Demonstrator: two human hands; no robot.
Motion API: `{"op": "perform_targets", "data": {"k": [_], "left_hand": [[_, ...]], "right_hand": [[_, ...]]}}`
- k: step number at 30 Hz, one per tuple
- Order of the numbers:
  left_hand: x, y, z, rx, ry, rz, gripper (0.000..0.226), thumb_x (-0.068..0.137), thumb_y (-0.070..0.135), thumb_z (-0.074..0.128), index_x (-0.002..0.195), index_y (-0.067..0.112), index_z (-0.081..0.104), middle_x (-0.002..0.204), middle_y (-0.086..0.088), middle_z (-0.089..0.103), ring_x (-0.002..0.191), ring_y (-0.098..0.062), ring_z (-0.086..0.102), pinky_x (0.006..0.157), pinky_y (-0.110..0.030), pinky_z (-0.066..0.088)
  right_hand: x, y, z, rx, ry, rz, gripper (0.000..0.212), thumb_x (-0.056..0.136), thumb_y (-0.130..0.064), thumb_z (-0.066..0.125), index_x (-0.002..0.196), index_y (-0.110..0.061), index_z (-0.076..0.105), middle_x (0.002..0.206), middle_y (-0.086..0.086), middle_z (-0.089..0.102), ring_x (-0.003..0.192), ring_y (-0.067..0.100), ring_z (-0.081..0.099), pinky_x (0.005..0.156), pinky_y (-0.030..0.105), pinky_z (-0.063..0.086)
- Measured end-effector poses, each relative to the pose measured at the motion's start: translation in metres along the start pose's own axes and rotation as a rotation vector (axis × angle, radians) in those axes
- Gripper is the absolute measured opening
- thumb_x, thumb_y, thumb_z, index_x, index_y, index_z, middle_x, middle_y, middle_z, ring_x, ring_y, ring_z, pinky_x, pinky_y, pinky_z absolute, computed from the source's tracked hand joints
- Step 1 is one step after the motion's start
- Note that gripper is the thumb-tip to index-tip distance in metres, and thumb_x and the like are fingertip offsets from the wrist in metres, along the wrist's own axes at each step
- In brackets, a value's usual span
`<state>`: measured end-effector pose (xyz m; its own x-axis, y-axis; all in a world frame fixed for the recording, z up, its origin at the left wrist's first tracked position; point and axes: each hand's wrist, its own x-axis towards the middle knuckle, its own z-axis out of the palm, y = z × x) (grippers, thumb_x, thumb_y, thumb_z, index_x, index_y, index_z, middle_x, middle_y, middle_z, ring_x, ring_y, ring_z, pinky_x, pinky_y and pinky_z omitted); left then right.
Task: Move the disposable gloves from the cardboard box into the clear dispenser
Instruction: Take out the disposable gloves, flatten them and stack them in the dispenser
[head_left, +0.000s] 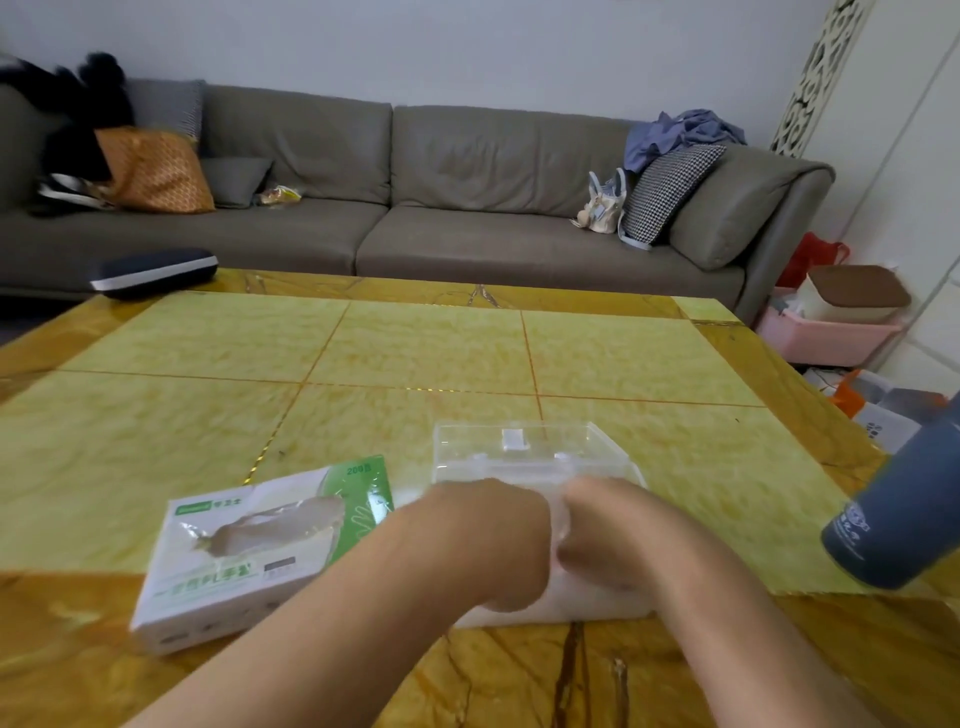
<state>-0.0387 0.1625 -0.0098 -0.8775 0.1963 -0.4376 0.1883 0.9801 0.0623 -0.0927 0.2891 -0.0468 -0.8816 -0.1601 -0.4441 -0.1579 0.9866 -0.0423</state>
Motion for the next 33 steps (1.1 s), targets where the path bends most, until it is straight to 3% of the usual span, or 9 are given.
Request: {"op": "perform_targets", "data": {"k": [5, 10, 13, 16, 19, 23, 25, 28, 33], "left_hand": [[-0.039, -0.022, 0.015, -0.185, 0.330, 0.102, 0.061, 0.090, 0.002, 0.045, 0.141, 0.034, 0.052, 0.141, 0.015, 0.052, 0.120, -0.016, 0.058, 0.093, -0.037, 0.054], [-0.060, -0.093, 0.037, -0.327, 0.685, -0.258, 0.020, 0.099, 0.022, 0.046, 0.103, 0.033, 0.061, 0.099, 0.017, 0.062, 0.086, -0.011, 0.062, 0.072, -0.036, 0.057], [-0.063, -0.142, 0.049, -0.307, 0.634, -0.486, 0.019, 0.098, 0.022, 0.052, 0.087, 0.030, 0.066, 0.082, 0.012, 0.064, 0.068, -0.010, 0.063, 0.060, -0.033, 0.058], [-0.061, -0.155, 0.055, -0.273, 0.532, -0.521, 0.020, 0.089, 0.015, 0.059, 0.074, 0.022, 0.070, 0.066, 0.012, 0.061, 0.052, -0.011, 0.055, 0.045, -0.024, 0.046], [-0.056, -0.152, 0.055, -0.173, 0.447, -0.527, 0.020, 0.079, 0.005, 0.053, 0.065, 0.017, 0.062, 0.059, 0.006, 0.052, 0.048, -0.020, 0.043, 0.041, -0.025, 0.032], [-0.047, -0.155, 0.059, -0.128, 0.376, -0.488, 0.021, 0.097, 0.019, 0.053, 0.089, 0.025, 0.071, 0.078, 0.004, 0.059, 0.055, -0.016, 0.051, 0.047, -0.025, 0.036], [-0.043, -0.157, 0.061, -0.119, 0.360, -0.461, 0.027, 0.102, 0.033, 0.052, 0.083, 0.023, 0.067, 0.076, 0.004, 0.057, 0.055, -0.017, 0.051, 0.047, -0.025, 0.035], [-0.035, -0.161, 0.064, -0.126, 0.373, -0.452, 0.048, 0.102, 0.048, 0.051, 0.065, 0.019, 0.052, 0.065, 0.005, 0.051, 0.051, -0.020, 0.048, 0.046, -0.027, 0.036], [-0.032, -0.162, 0.062, -0.154, 0.402, -0.463, 0.051, 0.097, 0.056, 0.056, 0.062, 0.018, 0.053, 0.061, 0.004, 0.052, 0.048, -0.020, 0.044, 0.047, -0.025, 0.037]], "right_hand": [[-0.033, -0.008, -0.004, -0.007, 0.210, 0.032, 0.026, 0.100, -0.024, 0.051, 0.123, -0.026, 0.063, 0.122, -0.001, 0.066, 0.103, 0.024, 0.067, 0.089, 0.037, 0.058], [-0.065, -0.031, -0.012, -0.015, 0.506, -0.062, 0.025, 0.097, -0.016, 0.049, 0.113, -0.030, 0.063, 0.112, -0.006, 0.066, 0.099, 0.020, 0.066, 0.078, 0.033, 0.054], [-0.076, -0.059, -0.005, 0.071, 0.607, -0.339, 0.044, 0.097, -0.006, 0.047, 0.134, -0.027, 0.055, 0.129, -0.013, 0.057, 0.117, 0.011, 0.054, 0.094, 0.021, 0.047], [-0.080, -0.091, 0.018, 0.067, 0.516, -0.652, 0.060, 0.091, -0.001, 0.052, 0.147, -0.020, 0.047, 0.142, -0.007, 0.048, 0.134, 0.014, 0.040, 0.116, 0.029, 0.038], [-0.071, -0.117, 0.043, -0.038, 0.370, -0.741, 0.072, 0.091, -0.007, 0.063, 0.157, -0.015, 0.034, 0.157, 0.003, 0.033, 0.148, 0.022, 0.024, 0.124, 0.037, 0.027], [-0.056, -0.135, 0.062, -0.148, 0.306, -0.713, 0.073, 0.088, -0.013, 0.066, 0.153, -0.006, 0.036, 0.153, 0.015, 0.039, 0.148, 0.034, 0.031, 0.122, 0.042, 0.028], [-0.050, -0.135, 0.072, -0.135, 0.312, -0.706, 0.076, 0.074, -0.021, 0.076, 0.145, -0.007, 0.051, 0.142, 0.012, 0.055, 0.139, 0.031, 0.049, 0.115, 0.039, 0.043], [-0.041, -0.135, 0.091, -0.078, 0.435, -0.698, 0.062, 0.053, -0.042, 0.085, 0.113, -0.029, 0.076, 0.111, -0.009, 0.071, 0.104, 0.011, 0.071, 0.083, 0.023, 0.060], [-0.038, -0.135, 0.097, -0.084, 0.511, -0.668, 0.070, 0.040, -0.043, 0.083, 0.108, -0.023, 0.079, 0.107, -0.004, 0.075, 0.106, 0.016, 0.074, 0.085, 0.027, 0.061]]}}
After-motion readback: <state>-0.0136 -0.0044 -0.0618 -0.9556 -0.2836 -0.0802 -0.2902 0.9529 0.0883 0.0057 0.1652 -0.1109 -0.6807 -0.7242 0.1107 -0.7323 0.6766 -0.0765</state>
